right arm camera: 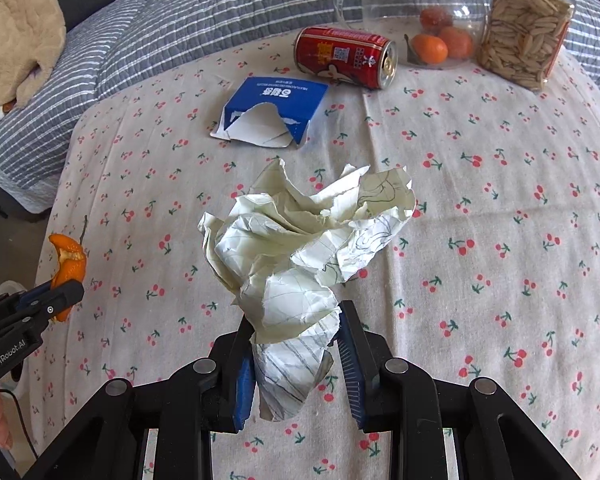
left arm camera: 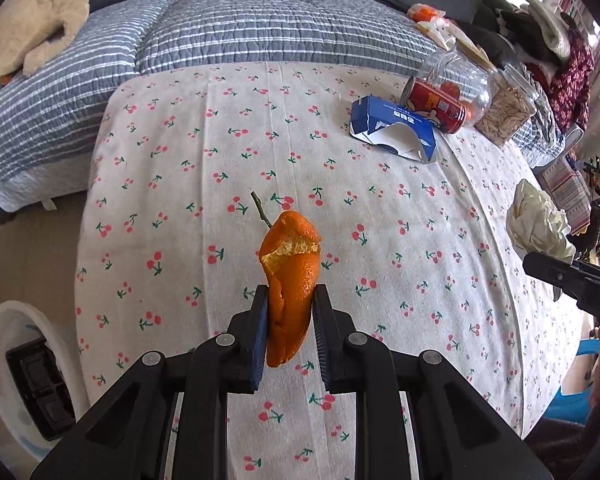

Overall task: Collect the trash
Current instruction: 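Carry the orange peel in the left tool to the bin and release it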

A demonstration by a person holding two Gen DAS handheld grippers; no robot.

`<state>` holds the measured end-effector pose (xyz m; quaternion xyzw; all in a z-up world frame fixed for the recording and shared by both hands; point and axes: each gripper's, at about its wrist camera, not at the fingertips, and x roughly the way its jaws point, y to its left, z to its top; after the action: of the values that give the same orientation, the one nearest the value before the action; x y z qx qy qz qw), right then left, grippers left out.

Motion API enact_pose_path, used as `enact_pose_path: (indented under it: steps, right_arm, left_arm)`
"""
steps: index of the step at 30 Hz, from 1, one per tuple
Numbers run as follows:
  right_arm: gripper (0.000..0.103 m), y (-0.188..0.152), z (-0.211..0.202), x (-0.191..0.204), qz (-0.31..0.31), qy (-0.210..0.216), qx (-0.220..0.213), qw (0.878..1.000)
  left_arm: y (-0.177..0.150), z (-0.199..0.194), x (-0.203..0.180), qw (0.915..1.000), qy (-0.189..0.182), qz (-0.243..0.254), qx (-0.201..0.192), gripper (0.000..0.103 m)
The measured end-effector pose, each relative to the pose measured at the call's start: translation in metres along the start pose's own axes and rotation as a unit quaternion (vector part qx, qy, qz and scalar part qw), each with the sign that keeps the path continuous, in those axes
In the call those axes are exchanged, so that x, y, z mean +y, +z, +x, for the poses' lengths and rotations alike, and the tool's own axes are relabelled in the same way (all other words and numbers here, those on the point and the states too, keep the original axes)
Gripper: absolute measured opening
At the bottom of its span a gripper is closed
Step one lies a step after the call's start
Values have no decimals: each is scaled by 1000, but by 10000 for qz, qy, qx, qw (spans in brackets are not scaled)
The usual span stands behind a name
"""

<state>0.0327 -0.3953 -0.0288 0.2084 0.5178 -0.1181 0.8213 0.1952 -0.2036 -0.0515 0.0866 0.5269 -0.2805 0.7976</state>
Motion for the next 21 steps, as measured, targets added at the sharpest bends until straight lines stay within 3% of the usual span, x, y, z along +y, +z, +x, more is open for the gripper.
enact_pose_path:
  steps: [5,21]
  right_arm:
    - [33,-10,-5,10,-72,52,-3,10000]
    - [33,-30,12,85,-491,398,158,9979]
  left_arm:
    - [-15,-16,15,9999,-15,-158,-12,22]
    - [-63,-60,105,9957,556,-737,-119,22]
